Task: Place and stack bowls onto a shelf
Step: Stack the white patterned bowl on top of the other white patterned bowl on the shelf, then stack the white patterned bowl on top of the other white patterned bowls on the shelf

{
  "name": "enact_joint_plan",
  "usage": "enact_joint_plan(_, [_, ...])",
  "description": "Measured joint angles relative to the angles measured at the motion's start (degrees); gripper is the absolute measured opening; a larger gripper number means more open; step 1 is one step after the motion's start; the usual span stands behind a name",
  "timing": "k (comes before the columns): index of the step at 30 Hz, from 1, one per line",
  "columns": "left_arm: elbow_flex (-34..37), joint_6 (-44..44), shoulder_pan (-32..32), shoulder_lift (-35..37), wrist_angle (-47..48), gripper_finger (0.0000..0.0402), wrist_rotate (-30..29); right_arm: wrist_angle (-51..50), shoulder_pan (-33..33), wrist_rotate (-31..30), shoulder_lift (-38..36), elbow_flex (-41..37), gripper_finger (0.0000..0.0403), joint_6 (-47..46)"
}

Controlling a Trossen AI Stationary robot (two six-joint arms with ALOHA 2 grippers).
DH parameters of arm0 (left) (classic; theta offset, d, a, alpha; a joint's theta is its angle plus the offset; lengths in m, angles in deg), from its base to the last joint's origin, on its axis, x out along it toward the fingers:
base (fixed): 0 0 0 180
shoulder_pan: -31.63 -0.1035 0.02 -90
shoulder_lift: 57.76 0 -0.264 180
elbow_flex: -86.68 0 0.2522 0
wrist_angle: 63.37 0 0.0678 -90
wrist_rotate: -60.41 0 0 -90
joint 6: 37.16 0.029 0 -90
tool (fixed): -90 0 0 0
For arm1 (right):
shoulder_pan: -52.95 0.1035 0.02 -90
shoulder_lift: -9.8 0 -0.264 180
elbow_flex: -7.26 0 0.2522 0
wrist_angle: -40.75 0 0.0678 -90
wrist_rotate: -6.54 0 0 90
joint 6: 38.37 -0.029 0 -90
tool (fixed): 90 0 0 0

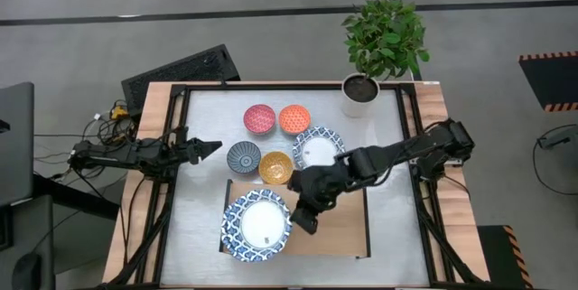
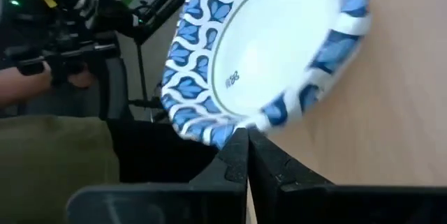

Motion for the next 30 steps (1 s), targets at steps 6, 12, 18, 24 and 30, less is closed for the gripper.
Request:
enact_joint_plan(6, [0.00,-0.20,0.00,0.00,-0.02,0.0128,-0.02,0.31,-0.10,0.07,2.06,-0.01,0.0023,0.02])
enact_joint_plan(12, [0.00,-0.60,0.00,0.00,-0.15,0.0128,-0.09,0.32,-0.16,0.09,1.92,-0.10,0.0026,0.20])
enact_joint_plan(18, [0.00,-2.14,0.00,-0.02,-3.85,0.0128,0.93,0.77,0.56,-0.53,-1.24,-0.01,0.0024,2.47])
enact_joint_plan(24, [0.00,2.51,0.00,-0.02,-24.48,0.0128,10.52,0.25,2.02,-0.77,-1.07,-0.13,0.0032,10.43])
enact_joint_plan(30, [-0.02,7.41,0.00,-0.01,-37.90,0.0128,12.95,-0.65,4.82,-1.04,-0.30,-0.08,0.0019,16.81])
